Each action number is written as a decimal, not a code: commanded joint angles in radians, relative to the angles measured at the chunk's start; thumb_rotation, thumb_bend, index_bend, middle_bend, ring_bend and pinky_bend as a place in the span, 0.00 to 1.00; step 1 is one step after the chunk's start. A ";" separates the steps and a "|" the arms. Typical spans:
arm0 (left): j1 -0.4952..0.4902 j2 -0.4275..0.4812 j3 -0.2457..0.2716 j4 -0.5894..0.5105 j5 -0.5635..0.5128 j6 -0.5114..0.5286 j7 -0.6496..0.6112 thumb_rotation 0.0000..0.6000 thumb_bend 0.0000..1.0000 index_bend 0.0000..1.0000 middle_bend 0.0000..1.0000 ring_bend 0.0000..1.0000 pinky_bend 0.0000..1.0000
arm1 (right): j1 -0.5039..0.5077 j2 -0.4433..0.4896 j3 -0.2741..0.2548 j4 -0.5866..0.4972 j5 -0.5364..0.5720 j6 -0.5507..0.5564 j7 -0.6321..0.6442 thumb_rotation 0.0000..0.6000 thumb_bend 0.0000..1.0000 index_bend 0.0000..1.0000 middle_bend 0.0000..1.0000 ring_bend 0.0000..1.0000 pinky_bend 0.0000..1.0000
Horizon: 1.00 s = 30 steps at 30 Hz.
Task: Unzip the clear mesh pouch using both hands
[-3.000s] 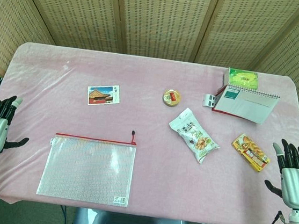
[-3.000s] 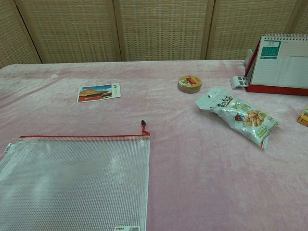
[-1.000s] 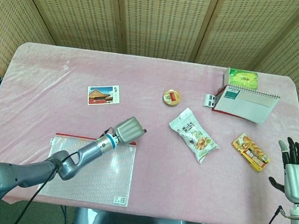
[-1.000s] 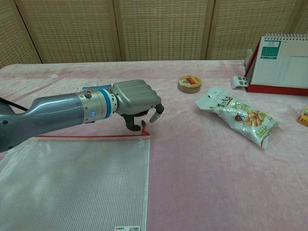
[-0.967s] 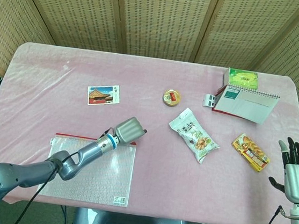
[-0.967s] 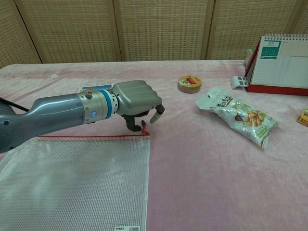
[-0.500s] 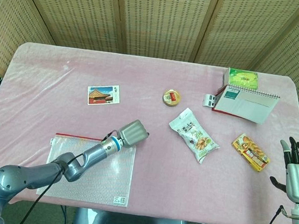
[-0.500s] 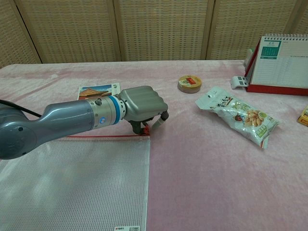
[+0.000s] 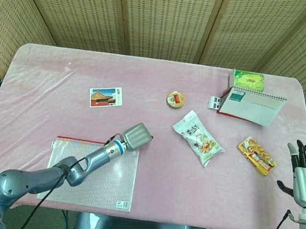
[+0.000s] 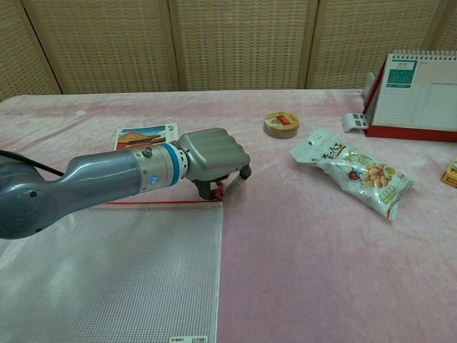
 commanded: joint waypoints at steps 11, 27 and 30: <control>0.004 0.018 0.001 -0.018 -0.005 0.009 -0.006 1.00 0.42 0.53 0.90 0.85 0.99 | 0.001 0.000 0.000 -0.003 0.001 -0.001 -0.003 1.00 0.00 0.01 0.00 0.00 0.00; 0.012 0.022 -0.001 -0.033 0.000 0.043 -0.011 1.00 0.53 0.82 0.90 0.85 0.99 | 0.001 0.002 -0.002 -0.006 -0.002 -0.002 0.004 1.00 0.00 0.01 0.00 0.00 0.00; 0.019 0.043 -0.005 -0.060 0.006 0.070 -0.017 1.00 0.53 0.83 0.90 0.85 0.99 | 0.003 0.002 -0.003 -0.006 -0.003 -0.005 0.006 1.00 0.00 0.01 0.00 0.00 0.00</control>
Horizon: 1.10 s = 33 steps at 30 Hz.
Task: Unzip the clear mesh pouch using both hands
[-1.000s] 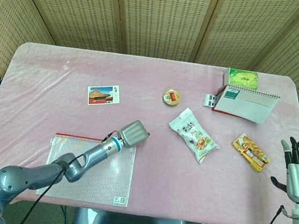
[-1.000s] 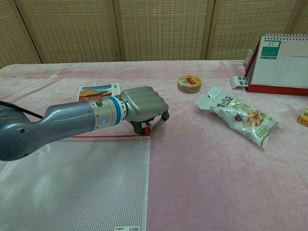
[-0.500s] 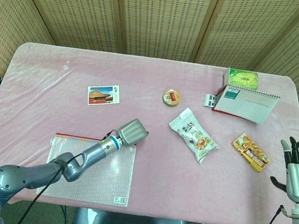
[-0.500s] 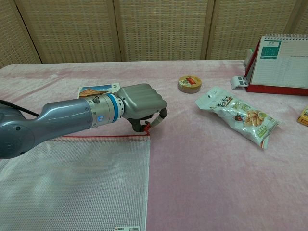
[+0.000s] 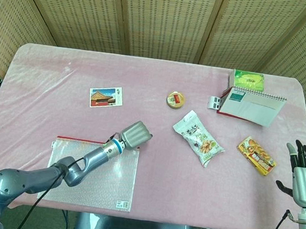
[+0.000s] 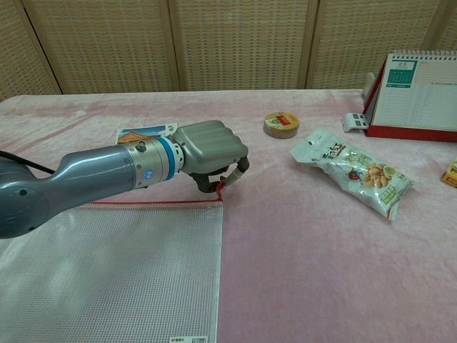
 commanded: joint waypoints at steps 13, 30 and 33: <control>0.061 0.236 -0.058 -0.318 -0.028 0.128 0.051 1.00 0.53 0.85 0.91 0.85 0.99 | 0.046 0.015 -0.012 -0.053 -0.028 -0.084 0.061 1.00 0.00 0.04 0.00 0.00 0.00; 0.059 0.358 -0.133 -0.552 -0.149 0.164 0.216 1.00 0.53 0.85 0.93 0.85 0.99 | 0.403 0.088 0.038 -0.234 -0.031 -0.638 0.669 1.00 0.00 0.20 0.79 0.75 0.90; 0.055 0.357 -0.146 -0.576 -0.191 0.164 0.232 1.00 0.53 0.85 0.93 0.85 1.00 | 0.459 0.059 0.054 -0.240 0.027 -0.726 0.699 1.00 0.00 0.21 0.83 0.81 0.98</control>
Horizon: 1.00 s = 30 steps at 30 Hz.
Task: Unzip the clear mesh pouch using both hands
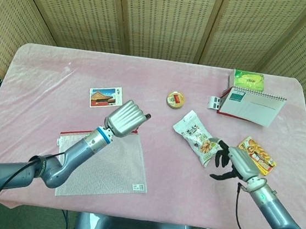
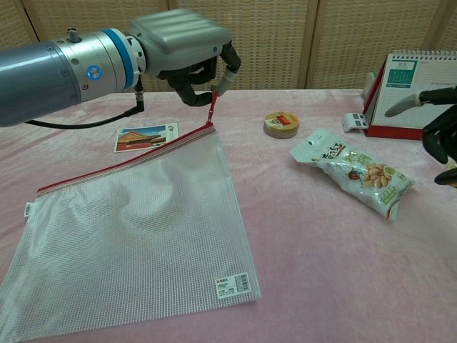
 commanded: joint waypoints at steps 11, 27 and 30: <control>-0.046 -0.028 -0.035 -0.055 -0.179 -0.005 0.116 1.00 0.53 0.85 0.93 0.85 1.00 | 0.225 -0.154 0.101 0.012 0.311 -0.274 0.087 1.00 0.00 0.28 0.88 0.88 1.00; -0.086 -0.050 -0.036 -0.059 -0.205 0.025 0.143 1.00 0.53 0.85 0.93 0.85 1.00 | 0.322 -0.277 0.144 0.086 0.550 -0.317 0.058 1.00 0.00 0.36 0.88 0.88 1.00; -0.094 -0.065 -0.037 -0.054 -0.215 0.042 0.162 1.00 0.53 0.85 0.93 0.85 1.00 | 0.341 -0.314 0.157 0.104 0.619 -0.296 0.055 1.00 0.01 0.38 0.89 0.89 1.00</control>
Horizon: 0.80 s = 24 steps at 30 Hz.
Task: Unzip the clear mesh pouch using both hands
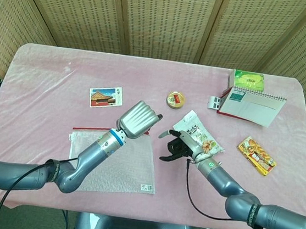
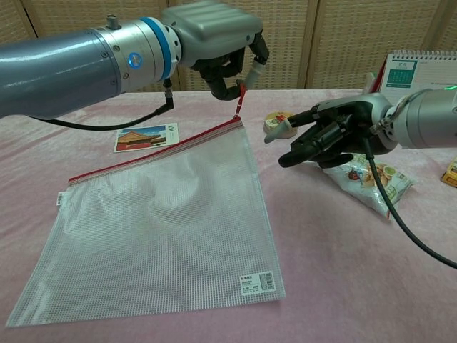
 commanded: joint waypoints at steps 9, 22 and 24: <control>-0.015 -0.028 -0.002 -0.006 -0.041 0.045 0.047 1.00 0.52 0.85 0.93 0.85 1.00 | 0.083 -0.080 0.029 0.025 0.249 0.058 -0.058 1.00 0.08 0.48 0.94 0.93 1.00; -0.030 -0.030 0.005 -0.007 -0.029 0.058 0.043 1.00 0.52 0.85 0.93 0.85 1.00 | 0.149 -0.128 0.034 0.036 0.459 0.116 -0.137 1.00 0.21 0.61 0.94 0.93 1.00; -0.032 -0.032 0.005 -0.005 -0.029 0.058 0.041 1.00 0.52 0.85 0.93 0.85 1.00 | 0.152 -0.132 0.037 0.038 0.472 0.118 -0.146 1.00 0.26 0.64 0.94 0.93 1.00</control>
